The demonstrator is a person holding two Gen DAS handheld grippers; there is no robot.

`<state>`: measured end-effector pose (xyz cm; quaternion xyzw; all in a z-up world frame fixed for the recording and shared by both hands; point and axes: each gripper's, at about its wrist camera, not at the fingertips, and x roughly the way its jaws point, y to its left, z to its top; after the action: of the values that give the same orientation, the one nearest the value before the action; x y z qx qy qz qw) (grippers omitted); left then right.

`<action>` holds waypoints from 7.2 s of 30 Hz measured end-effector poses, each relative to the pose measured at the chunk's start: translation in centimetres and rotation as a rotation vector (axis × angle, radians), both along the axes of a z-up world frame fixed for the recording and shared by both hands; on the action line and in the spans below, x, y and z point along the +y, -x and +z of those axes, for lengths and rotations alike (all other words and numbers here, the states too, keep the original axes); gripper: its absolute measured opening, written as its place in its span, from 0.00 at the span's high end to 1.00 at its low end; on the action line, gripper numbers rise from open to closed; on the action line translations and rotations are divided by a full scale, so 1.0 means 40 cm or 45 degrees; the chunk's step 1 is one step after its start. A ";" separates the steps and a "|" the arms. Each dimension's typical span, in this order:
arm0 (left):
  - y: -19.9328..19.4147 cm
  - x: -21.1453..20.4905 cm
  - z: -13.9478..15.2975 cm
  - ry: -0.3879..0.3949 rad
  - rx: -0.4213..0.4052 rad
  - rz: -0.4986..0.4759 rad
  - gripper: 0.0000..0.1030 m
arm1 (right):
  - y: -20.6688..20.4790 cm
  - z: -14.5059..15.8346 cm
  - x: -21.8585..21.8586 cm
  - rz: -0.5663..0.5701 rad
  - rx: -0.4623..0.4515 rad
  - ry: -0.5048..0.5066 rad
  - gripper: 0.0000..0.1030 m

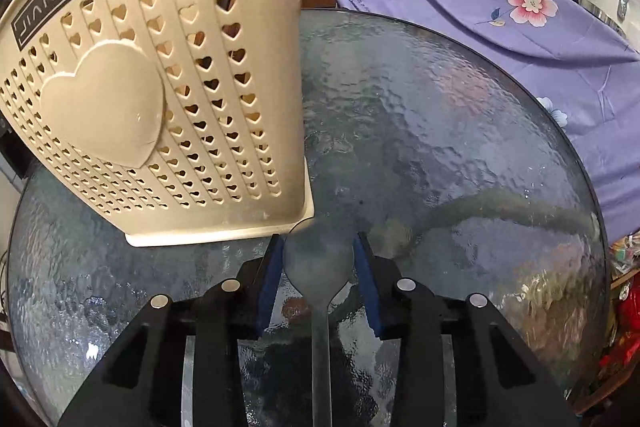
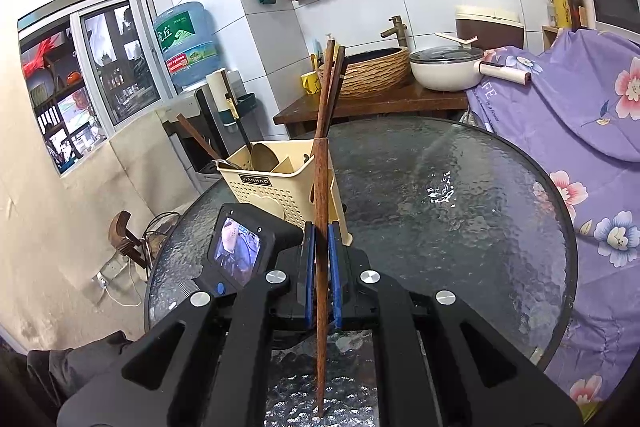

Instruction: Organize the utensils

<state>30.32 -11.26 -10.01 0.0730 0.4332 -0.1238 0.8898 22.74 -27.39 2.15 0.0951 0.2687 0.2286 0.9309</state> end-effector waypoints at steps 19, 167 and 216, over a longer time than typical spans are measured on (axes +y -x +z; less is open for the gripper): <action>0.227 0.152 0.252 0.254 -0.457 -0.017 0.66 | 0.029 0.042 0.055 0.060 -0.064 0.010 0.93; 0.715 0.330 0.244 0.228 -0.858 0.213 0.06 | 0.502 -0.072 0.149 -0.081 -0.567 0.153 0.05; 0.720 0.336 0.251 0.242 -0.859 0.196 0.06 | 0.480 -0.082 0.135 -0.077 -0.534 0.147 0.05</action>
<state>1.52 2.19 0.03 -0.0062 0.1058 -0.0653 0.9922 3.54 -21.98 -1.15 0.0001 0.0789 0.1995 0.9767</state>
